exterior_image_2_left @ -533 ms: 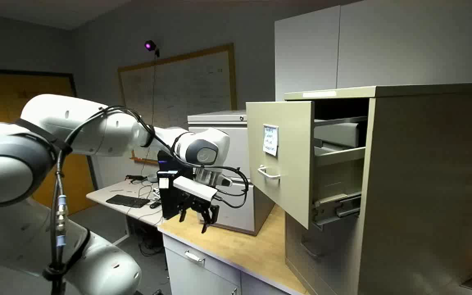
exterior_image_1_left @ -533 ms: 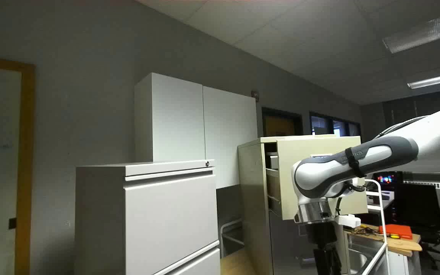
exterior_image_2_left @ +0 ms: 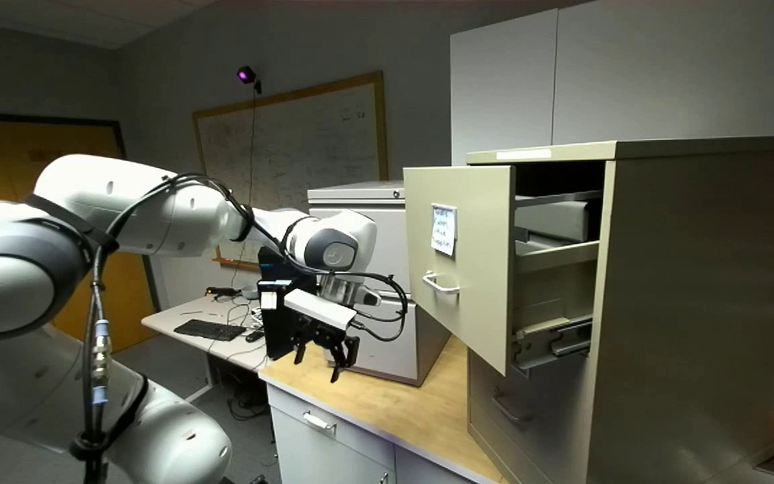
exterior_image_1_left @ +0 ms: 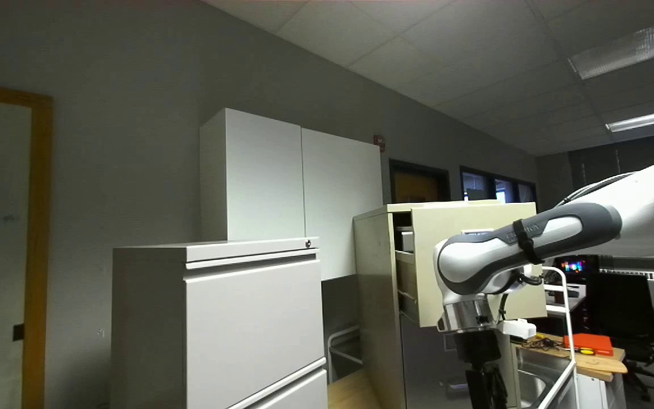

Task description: Close the top drawer on the right

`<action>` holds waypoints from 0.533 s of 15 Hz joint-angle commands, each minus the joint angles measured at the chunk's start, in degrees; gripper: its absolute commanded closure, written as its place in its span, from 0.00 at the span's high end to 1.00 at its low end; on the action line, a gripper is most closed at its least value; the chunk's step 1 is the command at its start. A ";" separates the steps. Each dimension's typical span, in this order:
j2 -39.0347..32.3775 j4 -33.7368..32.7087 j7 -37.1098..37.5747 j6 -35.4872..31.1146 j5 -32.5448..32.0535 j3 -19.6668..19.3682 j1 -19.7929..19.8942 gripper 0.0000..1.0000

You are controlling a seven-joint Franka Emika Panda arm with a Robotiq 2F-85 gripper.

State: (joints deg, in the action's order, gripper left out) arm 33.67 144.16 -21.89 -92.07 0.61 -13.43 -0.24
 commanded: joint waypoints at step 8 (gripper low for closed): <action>3.71 -0.60 14.99 -8.39 -0.68 4.55 6.83 0.52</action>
State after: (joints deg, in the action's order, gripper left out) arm 34.62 143.91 -12.84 -98.10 0.54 -11.36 4.32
